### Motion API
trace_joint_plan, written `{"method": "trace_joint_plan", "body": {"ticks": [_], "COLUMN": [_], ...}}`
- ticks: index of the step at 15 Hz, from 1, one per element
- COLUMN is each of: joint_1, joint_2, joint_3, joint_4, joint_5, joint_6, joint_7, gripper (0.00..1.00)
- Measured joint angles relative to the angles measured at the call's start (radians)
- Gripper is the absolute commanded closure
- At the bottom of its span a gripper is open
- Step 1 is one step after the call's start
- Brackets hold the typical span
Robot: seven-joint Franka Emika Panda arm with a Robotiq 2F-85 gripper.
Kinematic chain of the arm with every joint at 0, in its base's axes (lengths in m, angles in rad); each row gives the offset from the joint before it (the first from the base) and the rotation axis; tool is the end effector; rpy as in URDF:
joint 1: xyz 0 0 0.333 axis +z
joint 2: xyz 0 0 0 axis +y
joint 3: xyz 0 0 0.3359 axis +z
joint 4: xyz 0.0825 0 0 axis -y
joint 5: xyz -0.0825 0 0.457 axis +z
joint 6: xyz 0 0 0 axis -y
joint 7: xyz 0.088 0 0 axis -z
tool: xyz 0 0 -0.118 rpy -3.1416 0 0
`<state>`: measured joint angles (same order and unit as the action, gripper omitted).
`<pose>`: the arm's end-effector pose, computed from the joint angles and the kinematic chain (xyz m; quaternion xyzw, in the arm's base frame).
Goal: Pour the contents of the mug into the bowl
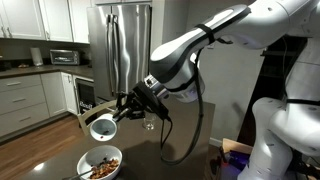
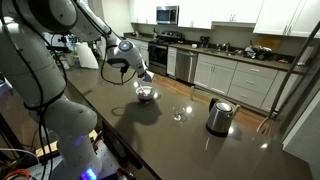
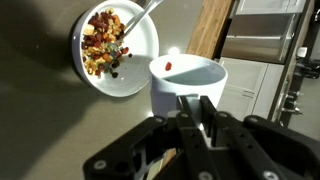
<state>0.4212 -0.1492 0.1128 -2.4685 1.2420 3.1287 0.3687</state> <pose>0.4969 0.1987 0.3671 -0.7905 0.4661 -0.1920 0.3478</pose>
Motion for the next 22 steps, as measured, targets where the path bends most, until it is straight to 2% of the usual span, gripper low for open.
{"method": "trace_joint_plan", "body": {"ticks": [9, 22], "joint_1": [0.0, -0.015], "joint_2": [-0.004, 0.015], "joint_3": [-0.061, -0.146], "joint_4": [0.018, 0.04], "joint_5": [0.23, 0.738], "joint_6": [-0.041, -0.143], "joint_7": [-0.035, -0.368], "gripper": [0.94, 0.94]}}
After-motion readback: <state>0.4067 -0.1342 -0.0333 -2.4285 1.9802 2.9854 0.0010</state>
